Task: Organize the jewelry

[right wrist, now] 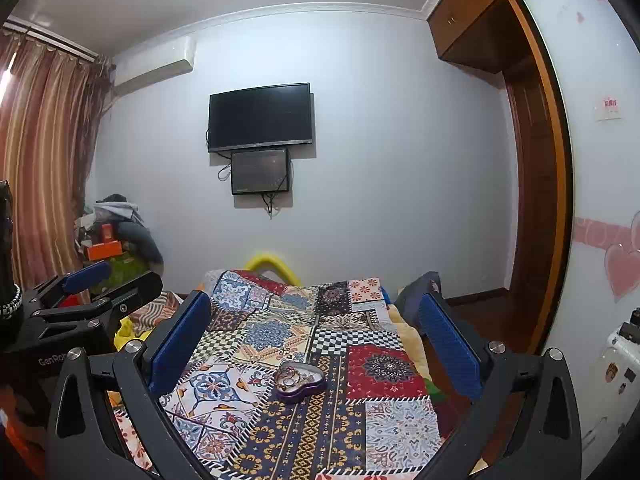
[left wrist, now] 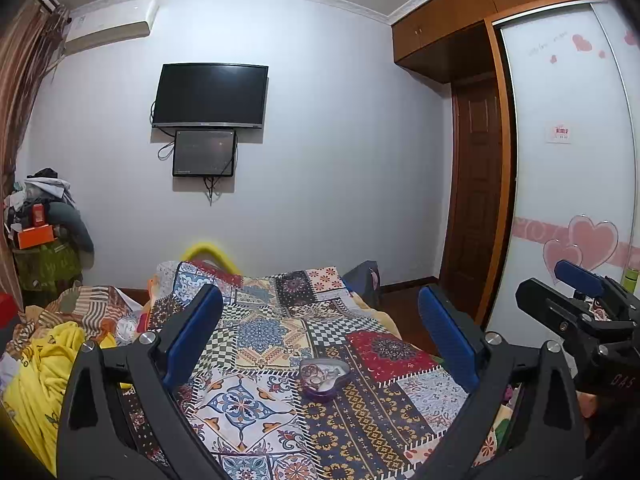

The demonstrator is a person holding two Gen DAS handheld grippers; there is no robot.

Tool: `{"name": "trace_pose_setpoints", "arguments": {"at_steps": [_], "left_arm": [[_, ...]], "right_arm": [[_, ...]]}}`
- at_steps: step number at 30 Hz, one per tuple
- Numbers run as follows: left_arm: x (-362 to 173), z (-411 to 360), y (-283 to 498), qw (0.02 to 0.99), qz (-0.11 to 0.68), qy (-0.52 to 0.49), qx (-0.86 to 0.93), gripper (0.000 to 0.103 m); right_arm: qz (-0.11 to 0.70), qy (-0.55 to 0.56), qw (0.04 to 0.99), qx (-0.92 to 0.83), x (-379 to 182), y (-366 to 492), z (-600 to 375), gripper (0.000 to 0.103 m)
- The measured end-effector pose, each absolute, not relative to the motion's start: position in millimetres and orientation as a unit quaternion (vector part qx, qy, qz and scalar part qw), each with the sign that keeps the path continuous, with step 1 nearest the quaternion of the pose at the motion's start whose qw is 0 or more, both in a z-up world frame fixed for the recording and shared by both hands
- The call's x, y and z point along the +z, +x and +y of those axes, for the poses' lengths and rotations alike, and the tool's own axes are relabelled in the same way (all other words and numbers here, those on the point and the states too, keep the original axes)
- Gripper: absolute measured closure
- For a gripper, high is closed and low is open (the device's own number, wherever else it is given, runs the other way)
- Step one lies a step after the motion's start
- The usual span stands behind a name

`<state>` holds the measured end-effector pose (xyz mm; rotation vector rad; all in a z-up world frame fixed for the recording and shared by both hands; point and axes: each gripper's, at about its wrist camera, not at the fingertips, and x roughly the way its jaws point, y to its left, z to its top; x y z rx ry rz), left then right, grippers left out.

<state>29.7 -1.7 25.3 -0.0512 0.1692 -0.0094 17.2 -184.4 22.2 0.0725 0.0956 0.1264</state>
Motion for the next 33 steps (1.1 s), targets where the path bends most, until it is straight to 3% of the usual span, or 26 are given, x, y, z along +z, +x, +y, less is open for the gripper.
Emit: {"name": "trace_pose_setpoints", "arguments": {"at_steps": [33], "left_arm": [[25.7, -7.8, 29.8, 0.996, 0.082, -0.023, -0.020, 0.000]], "right_arm": [[0.052, 0.050, 0.995, 0.067, 21.0, 19.1, -189.2, 0.000]]}}
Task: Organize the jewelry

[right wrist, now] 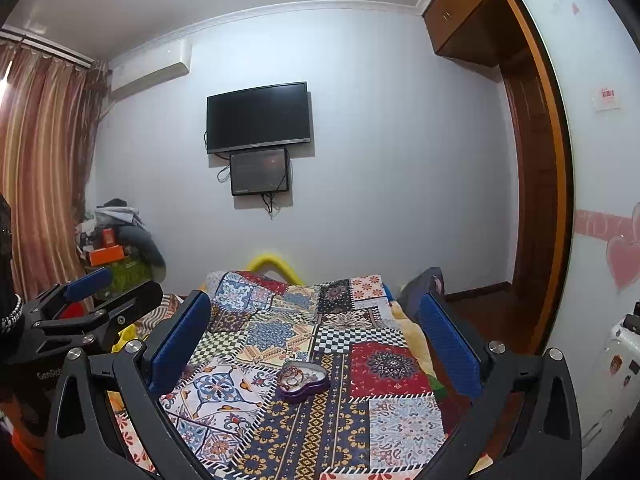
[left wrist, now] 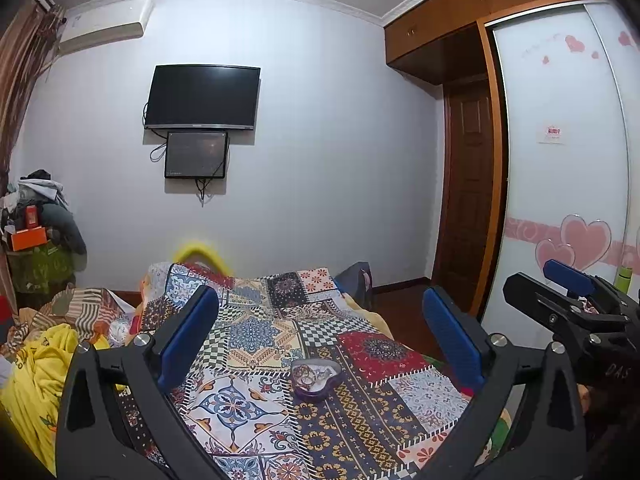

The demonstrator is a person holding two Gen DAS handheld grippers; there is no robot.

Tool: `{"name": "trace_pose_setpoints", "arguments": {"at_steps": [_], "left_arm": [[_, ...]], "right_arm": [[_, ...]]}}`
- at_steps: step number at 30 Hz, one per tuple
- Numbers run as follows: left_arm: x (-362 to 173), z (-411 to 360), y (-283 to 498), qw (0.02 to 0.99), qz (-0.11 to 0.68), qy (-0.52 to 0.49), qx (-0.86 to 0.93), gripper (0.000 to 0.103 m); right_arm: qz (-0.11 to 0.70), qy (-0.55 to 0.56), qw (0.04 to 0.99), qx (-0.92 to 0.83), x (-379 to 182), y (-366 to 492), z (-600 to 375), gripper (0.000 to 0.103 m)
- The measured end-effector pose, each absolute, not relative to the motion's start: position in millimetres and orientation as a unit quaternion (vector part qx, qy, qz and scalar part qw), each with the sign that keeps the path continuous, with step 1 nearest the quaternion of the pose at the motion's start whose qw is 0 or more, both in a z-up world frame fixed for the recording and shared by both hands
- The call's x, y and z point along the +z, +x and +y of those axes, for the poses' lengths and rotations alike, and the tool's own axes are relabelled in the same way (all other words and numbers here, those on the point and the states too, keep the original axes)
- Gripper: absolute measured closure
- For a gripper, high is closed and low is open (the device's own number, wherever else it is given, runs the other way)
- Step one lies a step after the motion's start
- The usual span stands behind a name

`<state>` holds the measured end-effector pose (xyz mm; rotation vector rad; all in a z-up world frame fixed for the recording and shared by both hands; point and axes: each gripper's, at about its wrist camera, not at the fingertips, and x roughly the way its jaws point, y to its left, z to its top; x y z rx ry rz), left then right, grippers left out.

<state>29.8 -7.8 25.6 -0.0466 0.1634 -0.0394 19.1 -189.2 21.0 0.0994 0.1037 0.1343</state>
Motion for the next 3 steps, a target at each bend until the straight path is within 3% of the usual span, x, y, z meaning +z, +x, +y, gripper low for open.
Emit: {"name": "trace_pose_setpoints", "arguments": {"at_steps": [3], "left_arm": [[24.3, -7.8, 31.8, 0.996, 0.084, -0.023, -0.017, 0.000]], "right_arm": [[0.053, 0.050, 0.995, 0.068, 20.6, 20.3, -188.8, 0.000]]}}
